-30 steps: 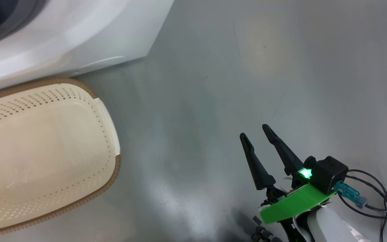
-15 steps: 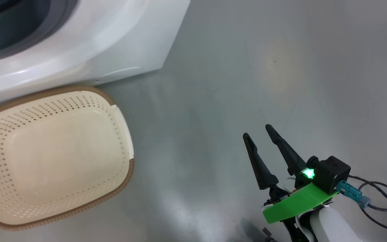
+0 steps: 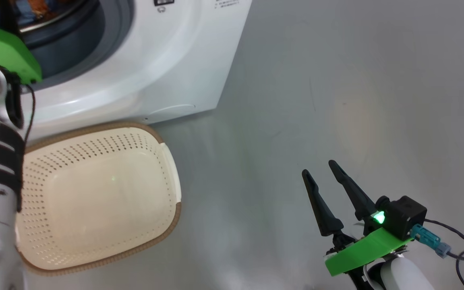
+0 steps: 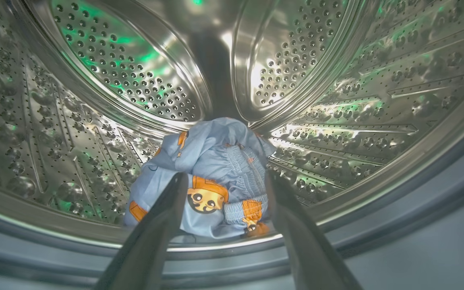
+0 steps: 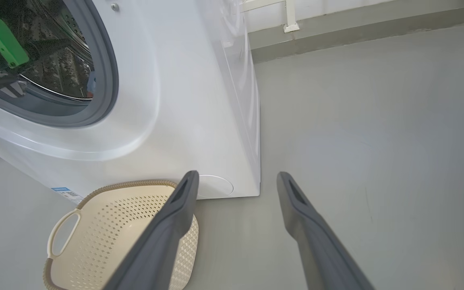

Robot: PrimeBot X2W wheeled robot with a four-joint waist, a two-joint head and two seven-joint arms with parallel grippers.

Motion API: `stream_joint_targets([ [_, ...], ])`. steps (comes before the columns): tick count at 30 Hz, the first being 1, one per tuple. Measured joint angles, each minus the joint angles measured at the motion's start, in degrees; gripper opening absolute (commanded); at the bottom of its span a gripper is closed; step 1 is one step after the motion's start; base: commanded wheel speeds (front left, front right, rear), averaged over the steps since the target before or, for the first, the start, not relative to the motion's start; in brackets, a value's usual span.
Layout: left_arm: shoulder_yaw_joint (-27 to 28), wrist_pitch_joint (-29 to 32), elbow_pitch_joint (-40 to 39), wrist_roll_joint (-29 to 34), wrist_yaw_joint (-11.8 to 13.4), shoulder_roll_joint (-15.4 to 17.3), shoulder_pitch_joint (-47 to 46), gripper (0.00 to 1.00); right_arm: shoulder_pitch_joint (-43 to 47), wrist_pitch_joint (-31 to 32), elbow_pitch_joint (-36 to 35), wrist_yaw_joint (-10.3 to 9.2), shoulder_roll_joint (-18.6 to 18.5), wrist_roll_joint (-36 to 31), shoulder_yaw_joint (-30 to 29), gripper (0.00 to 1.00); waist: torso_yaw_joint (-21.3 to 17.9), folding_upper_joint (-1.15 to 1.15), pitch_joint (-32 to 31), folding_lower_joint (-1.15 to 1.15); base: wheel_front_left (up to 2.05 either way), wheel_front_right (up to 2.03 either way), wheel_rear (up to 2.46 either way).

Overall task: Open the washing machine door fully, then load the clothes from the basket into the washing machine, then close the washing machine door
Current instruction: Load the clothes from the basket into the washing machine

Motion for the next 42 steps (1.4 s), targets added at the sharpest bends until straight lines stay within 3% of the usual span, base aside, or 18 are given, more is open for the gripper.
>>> stream_joint_targets([
  [26,-0.4,0.0,-19.6,-1.7,-4.0,-8.3,30.6,1.0,6.5,0.0,0.4,0.0,-2.2,0.0,-3.4,1.0,5.1,0.0,-14.4,0.0,0.0,0.0,0.0],
  [42,-1.1,0.0,-34.4,-4.2,-5.0,-8.9,52.5,1.0,9.7,0.0,0.6,0.0,-3.3,0.0,-3.8,1.0,7.9,0.0,-22.0,0.0,0.0,0.0,0.0],
])
